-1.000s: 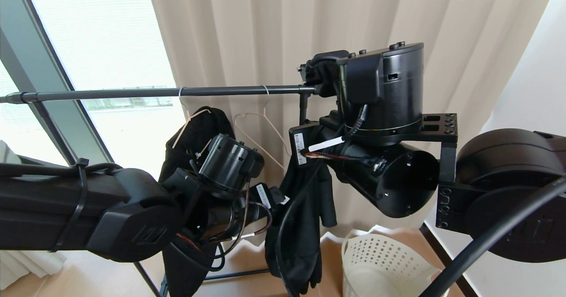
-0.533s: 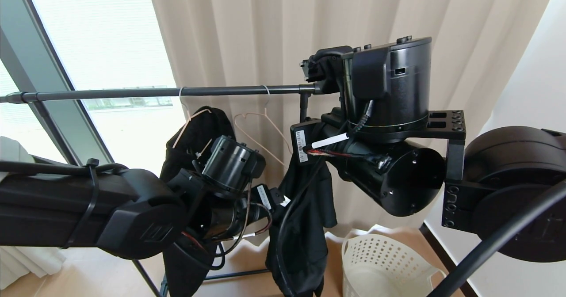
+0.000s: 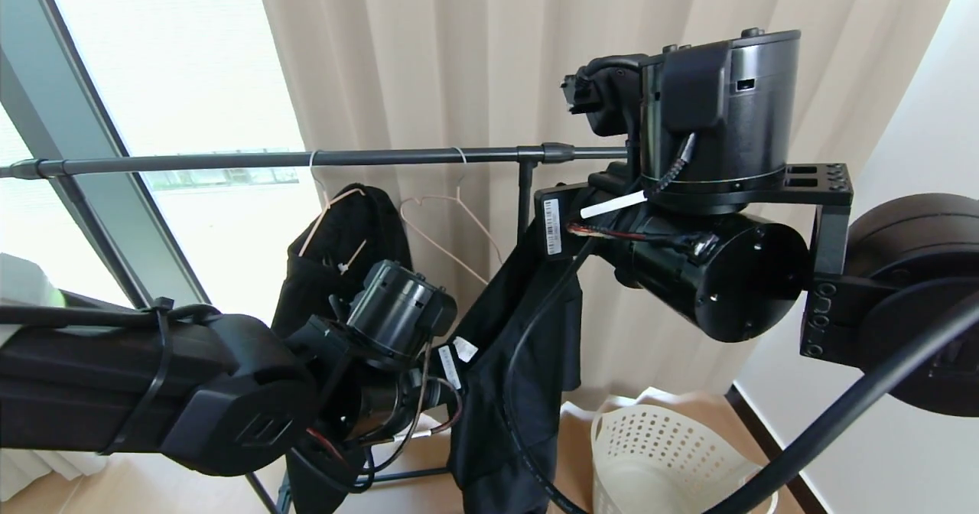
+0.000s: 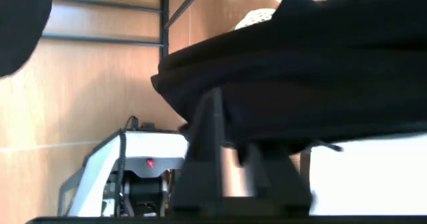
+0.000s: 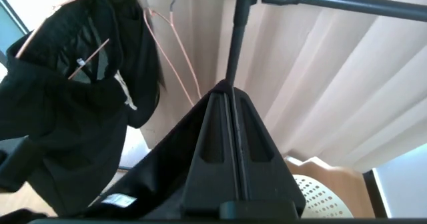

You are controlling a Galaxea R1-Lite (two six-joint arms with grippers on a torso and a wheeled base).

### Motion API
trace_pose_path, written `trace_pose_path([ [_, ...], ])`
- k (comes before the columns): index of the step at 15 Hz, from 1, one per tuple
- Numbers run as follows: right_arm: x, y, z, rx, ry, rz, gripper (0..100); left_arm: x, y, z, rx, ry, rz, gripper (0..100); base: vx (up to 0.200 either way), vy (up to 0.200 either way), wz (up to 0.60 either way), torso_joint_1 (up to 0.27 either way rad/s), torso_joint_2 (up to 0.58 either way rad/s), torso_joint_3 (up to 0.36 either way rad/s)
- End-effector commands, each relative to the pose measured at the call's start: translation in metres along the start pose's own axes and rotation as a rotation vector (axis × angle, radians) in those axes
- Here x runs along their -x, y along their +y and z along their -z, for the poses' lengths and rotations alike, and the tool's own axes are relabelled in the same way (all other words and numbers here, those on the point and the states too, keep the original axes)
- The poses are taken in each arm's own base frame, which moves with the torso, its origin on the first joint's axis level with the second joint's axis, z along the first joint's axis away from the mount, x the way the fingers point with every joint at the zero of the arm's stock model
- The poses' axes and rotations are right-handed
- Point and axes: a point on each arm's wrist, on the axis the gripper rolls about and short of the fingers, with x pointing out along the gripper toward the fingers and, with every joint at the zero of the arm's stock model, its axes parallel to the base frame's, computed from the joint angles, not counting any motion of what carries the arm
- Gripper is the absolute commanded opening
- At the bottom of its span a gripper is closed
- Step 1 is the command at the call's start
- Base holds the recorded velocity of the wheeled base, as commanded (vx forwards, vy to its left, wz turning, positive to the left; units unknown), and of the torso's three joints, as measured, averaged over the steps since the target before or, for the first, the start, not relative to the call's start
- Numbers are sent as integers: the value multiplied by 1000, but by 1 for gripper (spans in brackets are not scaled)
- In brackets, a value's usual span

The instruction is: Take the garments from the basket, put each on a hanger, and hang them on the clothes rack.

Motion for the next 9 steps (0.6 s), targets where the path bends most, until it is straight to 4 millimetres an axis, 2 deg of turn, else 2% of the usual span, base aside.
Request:
trace_pose_path([
  [1, -3, -7, 2, 6, 10, 21, 0, 25, -1, -11, -34, -56, 52, 0, 0, 0, 0, 0, 0, 0],
  [2, -1, -9, 11, 32, 38, 28, 0, 39, -3, -23, -82, -106, 83, 0, 0, 0, 0, 0, 0, 0],
  [3, 0, -11, 18, 48, 56, 30, 0, 44, -5, -32, -104, -137, 96, 0, 0, 0, 0, 0, 0, 0],
  [4, 4, -16, 34, 85, 100, 31, 100, 52, -17, -50, -110, -196, 137, 0, 0, 0, 0, 0, 0, 0],
  [7, 22, -29, 54, 160, 185, 0, 100, 57, -36, -80, -120, -265, 166, 0, 0, 0, 0, 0, 0, 0],
  [9, 41, -43, 70, 242, 261, -111, 100, 58, -45, -97, -105, -292, 171, 0, 0, 0, 0, 0, 0, 0],
])
